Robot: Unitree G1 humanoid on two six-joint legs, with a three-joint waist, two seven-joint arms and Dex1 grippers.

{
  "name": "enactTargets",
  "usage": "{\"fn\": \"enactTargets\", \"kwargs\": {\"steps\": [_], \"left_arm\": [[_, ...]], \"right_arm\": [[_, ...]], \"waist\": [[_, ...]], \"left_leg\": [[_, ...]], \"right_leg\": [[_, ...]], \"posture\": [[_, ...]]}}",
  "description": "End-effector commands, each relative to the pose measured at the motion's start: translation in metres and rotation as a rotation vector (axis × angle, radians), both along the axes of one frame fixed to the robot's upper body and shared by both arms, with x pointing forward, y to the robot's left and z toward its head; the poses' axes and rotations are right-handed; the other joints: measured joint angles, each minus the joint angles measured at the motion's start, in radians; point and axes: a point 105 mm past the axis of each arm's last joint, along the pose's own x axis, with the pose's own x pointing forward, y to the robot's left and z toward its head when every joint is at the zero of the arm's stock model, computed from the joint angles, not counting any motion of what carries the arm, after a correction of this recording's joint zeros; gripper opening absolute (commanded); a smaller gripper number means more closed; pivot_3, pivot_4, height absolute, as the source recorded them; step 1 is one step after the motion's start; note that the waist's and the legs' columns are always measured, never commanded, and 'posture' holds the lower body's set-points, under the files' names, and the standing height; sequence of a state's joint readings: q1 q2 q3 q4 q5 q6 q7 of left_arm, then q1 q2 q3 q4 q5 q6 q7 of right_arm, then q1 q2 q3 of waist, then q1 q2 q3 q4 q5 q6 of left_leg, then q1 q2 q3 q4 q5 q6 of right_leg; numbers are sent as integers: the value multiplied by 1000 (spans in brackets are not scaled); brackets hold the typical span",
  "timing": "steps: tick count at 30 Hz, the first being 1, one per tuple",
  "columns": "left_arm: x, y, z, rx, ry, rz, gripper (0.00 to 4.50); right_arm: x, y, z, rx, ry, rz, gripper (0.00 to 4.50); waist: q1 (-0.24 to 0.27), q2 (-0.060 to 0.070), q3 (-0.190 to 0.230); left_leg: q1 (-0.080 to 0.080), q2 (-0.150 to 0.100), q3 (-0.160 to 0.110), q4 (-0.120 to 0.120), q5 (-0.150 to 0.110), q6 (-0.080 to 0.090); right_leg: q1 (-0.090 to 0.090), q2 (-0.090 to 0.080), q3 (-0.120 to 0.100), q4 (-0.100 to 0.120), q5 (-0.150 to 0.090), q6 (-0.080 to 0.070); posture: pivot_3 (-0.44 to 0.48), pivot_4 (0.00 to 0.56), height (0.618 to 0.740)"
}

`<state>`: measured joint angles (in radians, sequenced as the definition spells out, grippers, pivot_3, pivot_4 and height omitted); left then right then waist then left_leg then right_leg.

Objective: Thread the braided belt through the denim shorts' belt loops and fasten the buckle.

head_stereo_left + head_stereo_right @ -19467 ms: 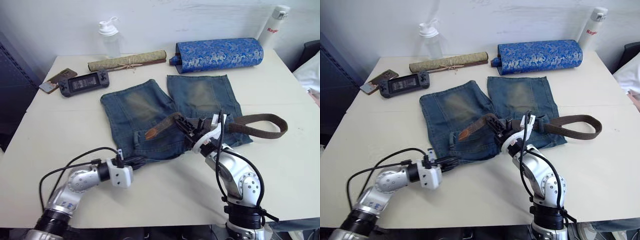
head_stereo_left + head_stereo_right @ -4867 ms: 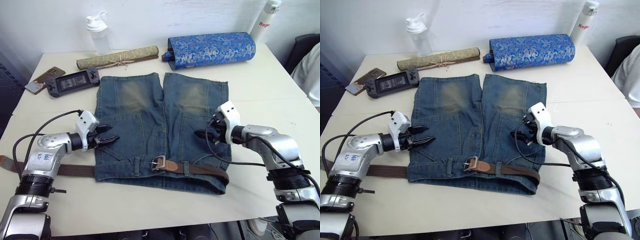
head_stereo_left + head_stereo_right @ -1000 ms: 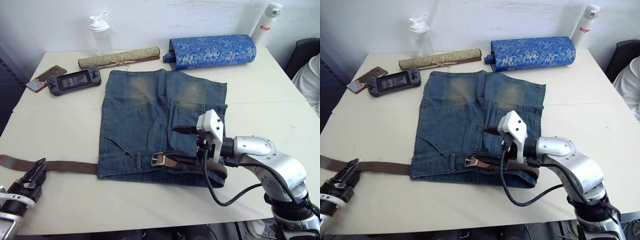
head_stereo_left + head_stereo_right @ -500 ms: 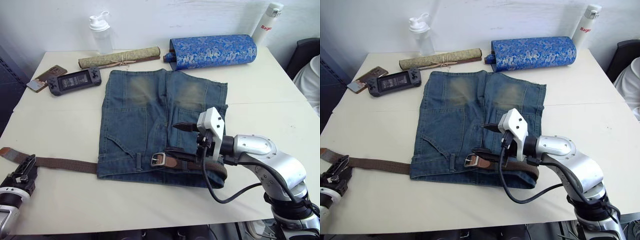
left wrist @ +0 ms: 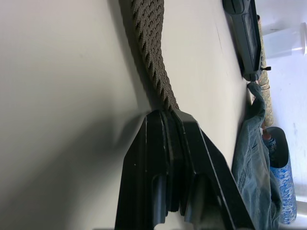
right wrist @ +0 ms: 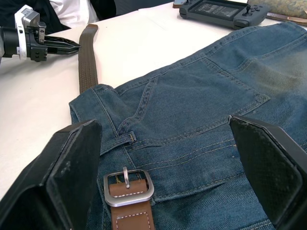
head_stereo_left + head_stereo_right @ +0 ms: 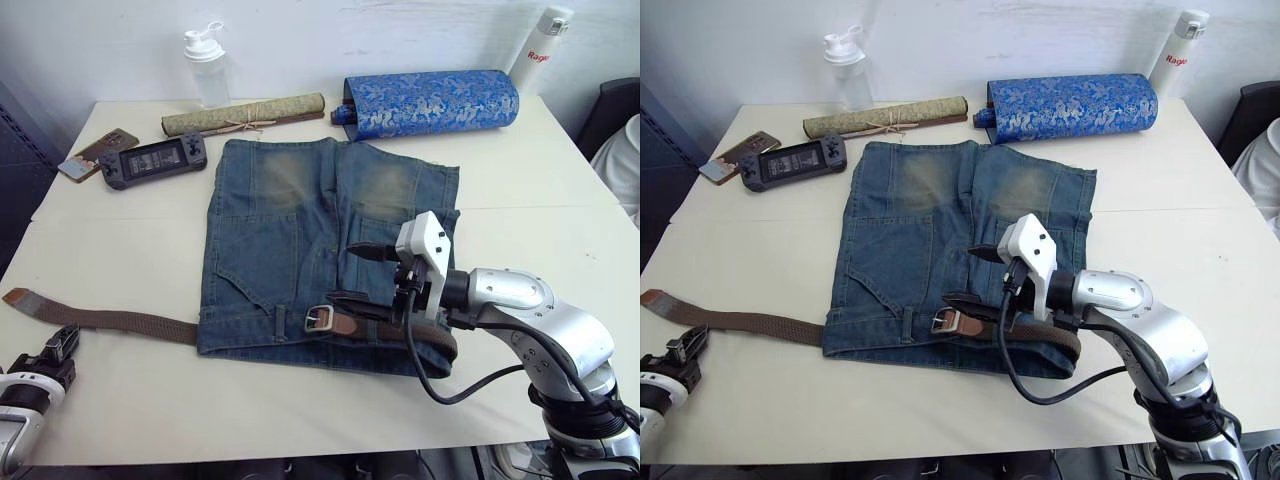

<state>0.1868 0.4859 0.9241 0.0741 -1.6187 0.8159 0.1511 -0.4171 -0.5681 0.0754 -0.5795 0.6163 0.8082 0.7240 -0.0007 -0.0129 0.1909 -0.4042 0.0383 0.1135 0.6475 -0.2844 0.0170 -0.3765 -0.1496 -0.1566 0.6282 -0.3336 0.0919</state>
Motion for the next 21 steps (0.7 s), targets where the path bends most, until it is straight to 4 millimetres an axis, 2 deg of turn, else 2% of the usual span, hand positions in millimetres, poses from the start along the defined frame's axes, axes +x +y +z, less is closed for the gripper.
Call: {"fn": "enactTargets", "kwargs": {"steps": [1,3,5,7,9,12,17,19,21], "left_arm": [[0,3,29,156,-115,9,61],[2,3,44,264,-147,18,61],[9,-8,69,441,-207,-28,61],[15,-23,81,606,-216,-99,61],[25,-43,81,826,-159,-202,61],[40,-88,80,1238,-141,-400,61],[44,-159,71,1806,-302,-689,61],[42,-178,62,2006,-374,-772,61],[42,-186,57,2140,-424,-801,61]], "right_arm": [[-2,0,11,18,-47,6,4500],[-2,-1,11,17,-47,5,4500],[-2,0,11,18,-44,11,4500],[-3,1,11,18,-42,15,4500],[-3,1,10,11,-45,19,4500],[-1,1,10,-10,-66,17,4500],[5,1,12,-65,-158,-14,4500],[9,1,10,-126,-241,-34,4500],[15,2,6,-202,-370,-52,4500]], "waist": [[0,-2,0],[-1,-5,0],[-1,-6,0],[0,-6,0],[-1,-6,0],[0,-5,1],[-3,-4,1],[-3,-4,1],[-4,-4,1]], "left_leg": [[0,0,0,0,0,0],[-1,0,0,0,0,0],[-1,0,0,0,0,0],[-1,0,0,0,0,0],[-1,0,0,0,0,-1],[-1,-1,2,-1,0,-1],[-3,-1,6,-2,-2,-1],[-3,0,9,-3,-2,-1],[-4,1,13,-5,-2,-1]], "right_leg": [[0,0,0,0,0,0],[0,0,-1,0,0,0],[0,0,-1,-1,0,0],[0,0,-1,-1,0,0],[0,0,-1,-1,0,0],[-1,1,0,-2,0,0],[-6,1,1,-2,0,0],[-8,1,1,-1,0,0],[-13,2,1,0,0,0]], "posture": [[0,150,717],[0,150,717],[0,150,717],[0,150,717],[0,150,717],[0,150,717],[0,150,717],[0,150,717],[0,150,717]]}}
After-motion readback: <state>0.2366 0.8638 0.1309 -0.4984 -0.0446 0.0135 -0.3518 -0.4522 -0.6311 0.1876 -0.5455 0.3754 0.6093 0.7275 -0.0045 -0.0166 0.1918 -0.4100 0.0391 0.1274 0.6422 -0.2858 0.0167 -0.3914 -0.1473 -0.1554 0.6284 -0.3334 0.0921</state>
